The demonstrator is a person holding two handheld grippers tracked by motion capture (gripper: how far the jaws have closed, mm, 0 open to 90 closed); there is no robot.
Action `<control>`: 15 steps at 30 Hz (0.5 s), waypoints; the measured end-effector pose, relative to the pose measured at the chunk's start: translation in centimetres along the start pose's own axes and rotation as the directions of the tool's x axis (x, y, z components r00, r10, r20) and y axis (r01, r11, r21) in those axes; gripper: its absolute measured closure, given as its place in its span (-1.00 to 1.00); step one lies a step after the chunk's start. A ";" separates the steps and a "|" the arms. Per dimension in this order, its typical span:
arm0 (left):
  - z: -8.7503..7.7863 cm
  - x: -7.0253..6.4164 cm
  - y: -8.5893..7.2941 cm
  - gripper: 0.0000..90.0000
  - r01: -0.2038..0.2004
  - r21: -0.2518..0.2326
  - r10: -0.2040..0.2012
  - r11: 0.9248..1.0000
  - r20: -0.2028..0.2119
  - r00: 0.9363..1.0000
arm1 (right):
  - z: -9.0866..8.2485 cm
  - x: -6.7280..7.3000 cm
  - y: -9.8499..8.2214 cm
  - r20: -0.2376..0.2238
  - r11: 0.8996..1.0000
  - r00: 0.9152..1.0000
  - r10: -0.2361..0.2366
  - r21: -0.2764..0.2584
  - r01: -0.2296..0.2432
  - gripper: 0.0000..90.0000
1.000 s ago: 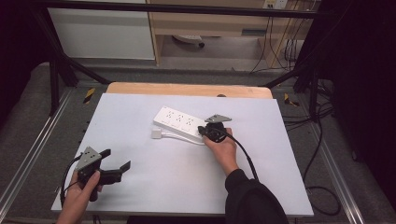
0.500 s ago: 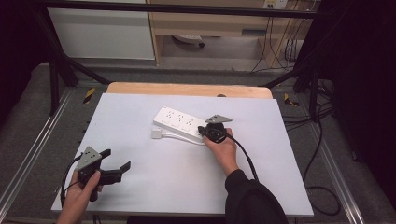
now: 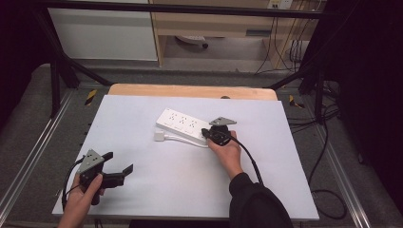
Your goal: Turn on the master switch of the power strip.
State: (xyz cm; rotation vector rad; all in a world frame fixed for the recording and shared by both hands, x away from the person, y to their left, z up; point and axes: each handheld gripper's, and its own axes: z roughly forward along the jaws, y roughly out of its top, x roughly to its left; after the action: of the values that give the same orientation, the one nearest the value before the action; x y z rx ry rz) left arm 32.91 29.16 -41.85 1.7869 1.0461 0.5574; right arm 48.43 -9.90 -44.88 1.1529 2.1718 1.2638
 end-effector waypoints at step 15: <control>0.0 0.0 0.0 -0.86 -0.001 0.001 0.001 1.000 -0.002 1.000 | 0.0 0.0 0.0 -0.001 1.000 1.000 0.002 0.001 -0.002 1.00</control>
State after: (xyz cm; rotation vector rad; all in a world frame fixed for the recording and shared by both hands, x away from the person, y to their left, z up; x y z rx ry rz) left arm 32.91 29.14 -41.87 1.7881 1.0472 0.5593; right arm 48.45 -9.93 -44.91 1.1558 2.1730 1.2642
